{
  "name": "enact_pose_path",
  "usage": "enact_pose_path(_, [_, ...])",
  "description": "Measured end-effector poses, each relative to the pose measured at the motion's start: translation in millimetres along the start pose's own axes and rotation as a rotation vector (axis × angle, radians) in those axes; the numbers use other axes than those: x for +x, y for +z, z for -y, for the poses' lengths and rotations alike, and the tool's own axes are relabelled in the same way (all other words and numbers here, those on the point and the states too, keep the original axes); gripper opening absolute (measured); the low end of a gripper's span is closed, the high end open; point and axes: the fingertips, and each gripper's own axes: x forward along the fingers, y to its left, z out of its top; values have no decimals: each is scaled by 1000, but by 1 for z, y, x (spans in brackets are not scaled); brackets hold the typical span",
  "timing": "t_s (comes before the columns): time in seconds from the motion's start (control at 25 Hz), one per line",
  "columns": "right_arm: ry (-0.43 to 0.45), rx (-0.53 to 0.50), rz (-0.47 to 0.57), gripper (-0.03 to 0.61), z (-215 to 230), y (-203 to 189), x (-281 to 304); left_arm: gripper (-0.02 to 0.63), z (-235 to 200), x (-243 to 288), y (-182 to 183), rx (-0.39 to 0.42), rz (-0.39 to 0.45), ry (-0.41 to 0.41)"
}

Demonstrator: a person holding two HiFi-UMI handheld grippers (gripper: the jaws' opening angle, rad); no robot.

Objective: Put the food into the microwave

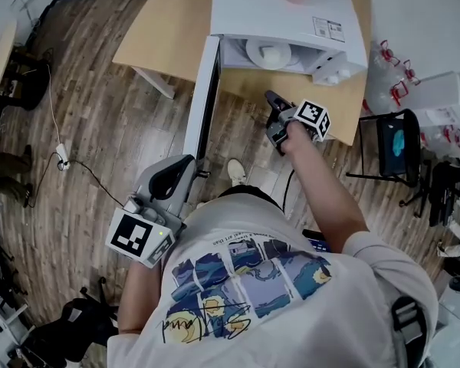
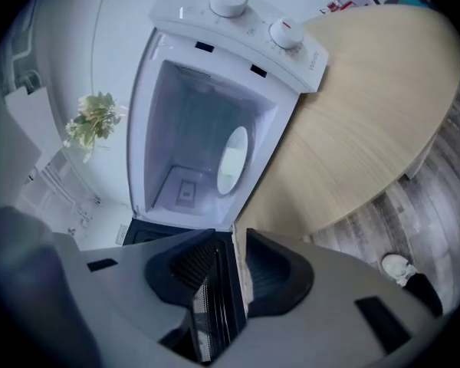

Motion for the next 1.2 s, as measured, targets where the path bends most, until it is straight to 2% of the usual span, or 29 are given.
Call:
enact_pose_path(0.12, [-1, -96, 18, 24, -8, -15, -18, 9, 1, -15, -7, 6, 3, -12])
enact_pose_path(0.2, [21, -137, 24, 9, -16, -25, -30, 9, 2, -24, -11, 13, 9, -24])
enact_pose_path(0.4, [56, -241, -44, 6, -23, -79, -75, 9, 15, -54, -28, 9, -3, -65])
enact_pose_path(0.56, [74, -282, -100, 6, -38, -125, -104, 9, 19, -77, -36, 18, -4, -88])
enact_pose_path(0.72, [103, -413, -143, 6, -61, -169, -129, 9, 24, -100, -47, 18, 4, -104])
enact_pose_path(1.04, [167, -625, -148, 6, -105, -229, -169, 9, 38, -137, -67, 11, 8, -149])
enact_pose_path(1.2, [192, -697, -144, 6, -116, -257, -188, 9, 48, -153, -79, 14, 4, -170])
